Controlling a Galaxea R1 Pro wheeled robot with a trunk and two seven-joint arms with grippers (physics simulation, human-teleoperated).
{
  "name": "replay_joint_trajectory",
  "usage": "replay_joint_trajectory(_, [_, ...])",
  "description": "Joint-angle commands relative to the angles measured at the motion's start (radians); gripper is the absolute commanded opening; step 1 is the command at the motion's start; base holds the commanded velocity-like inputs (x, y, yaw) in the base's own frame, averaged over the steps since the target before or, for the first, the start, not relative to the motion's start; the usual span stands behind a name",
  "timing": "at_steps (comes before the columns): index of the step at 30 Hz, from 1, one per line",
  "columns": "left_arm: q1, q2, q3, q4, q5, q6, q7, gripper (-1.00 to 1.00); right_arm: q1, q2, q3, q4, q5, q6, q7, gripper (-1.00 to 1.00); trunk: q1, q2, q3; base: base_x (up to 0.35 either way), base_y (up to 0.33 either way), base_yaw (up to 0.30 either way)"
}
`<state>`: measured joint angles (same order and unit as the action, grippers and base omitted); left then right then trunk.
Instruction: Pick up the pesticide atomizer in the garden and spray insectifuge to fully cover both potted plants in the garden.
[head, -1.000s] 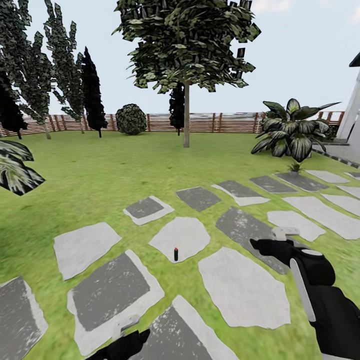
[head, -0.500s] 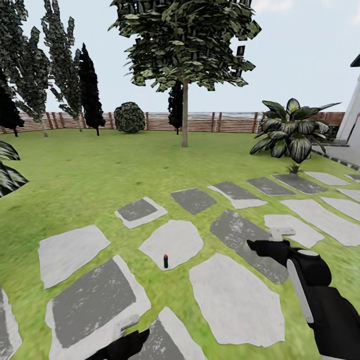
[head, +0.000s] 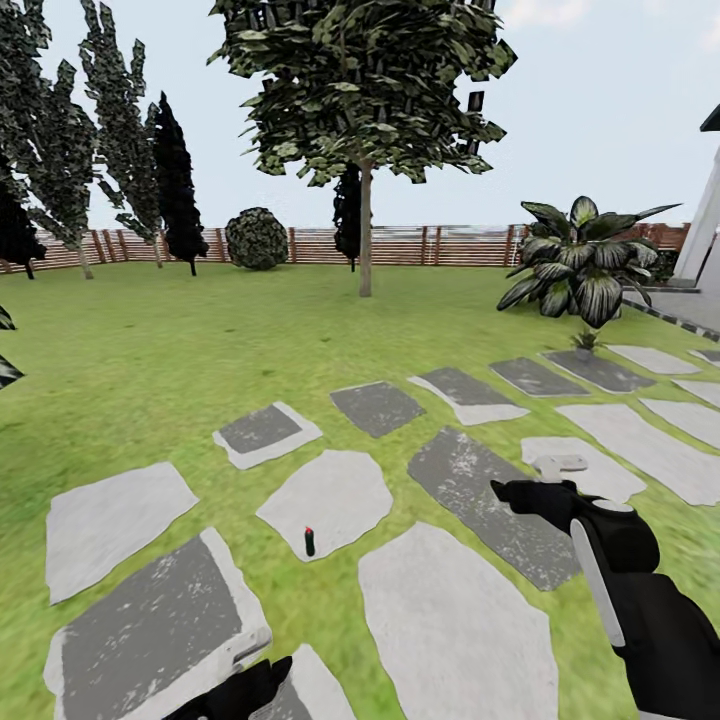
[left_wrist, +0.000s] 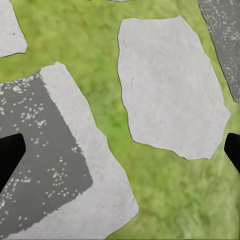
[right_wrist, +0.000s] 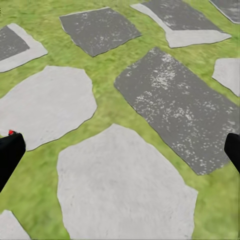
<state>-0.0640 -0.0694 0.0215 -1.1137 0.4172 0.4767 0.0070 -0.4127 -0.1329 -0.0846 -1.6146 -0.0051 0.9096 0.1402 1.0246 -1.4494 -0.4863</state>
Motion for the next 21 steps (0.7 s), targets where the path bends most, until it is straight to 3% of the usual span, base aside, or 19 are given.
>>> replay_joint_trajectory(1, [0.000,-0.001,0.005,-0.002,0.008,0.006,0.001,1.00,-0.001,0.000,0.003,-0.001,0.000,0.004,0.004,1.00,0.000,-0.001,-0.001,0.253,-0.249,0.000])
replay_joint_trajectory(7, [0.000,-0.002,0.016,-0.001,0.008,0.005,0.003,1.00,-0.002,0.000,0.027,-0.001,0.000,0.022,0.004,1.00,0.000,-0.001,-0.001,0.248,-0.260,0.037])
replay_joint_trajectory(11, [-0.005,-0.008,0.060,-0.009,0.013,0.012,0.000,1.00,-0.007,-0.001,0.034,-0.001,-0.001,0.064,0.005,1.00,0.000,-0.001,-0.001,0.239,-0.272,0.233])
replay_joint_trajectory(12, [-0.050,-0.015,0.086,-0.015,0.023,0.022,0.008,1.00,-0.010,-0.001,0.036,-0.001,-0.002,0.075,0.005,1.00,0.000,-0.001,-0.001,0.236,-0.276,0.284])
replay_joint_trajectory(14, [-0.082,-0.016,0.089,-0.014,0.026,0.023,0.043,1.00,-0.010,-0.001,0.037,-0.001,-0.002,0.076,0.004,1.00,0.000,-0.001,-0.001,0.234,-0.278,0.287])
replay_joint_trajectory(16, [-0.126,-0.013,0.090,-0.013,0.027,0.021,0.131,1.00,-0.009,-0.001,0.038,-0.001,-0.002,0.078,0.004,1.00,0.000,-0.001,-0.001,0.217,-0.288,0.292])
replay_joint_trajectory(21, [-0.147,-0.007,0.082,-0.015,0.019,0.006,0.171,1.00,-0.008,-0.001,0.039,-0.001,-0.002,0.078,0.004,1.00,0.000,-0.001,-0.001,0.204,-0.295,0.293])
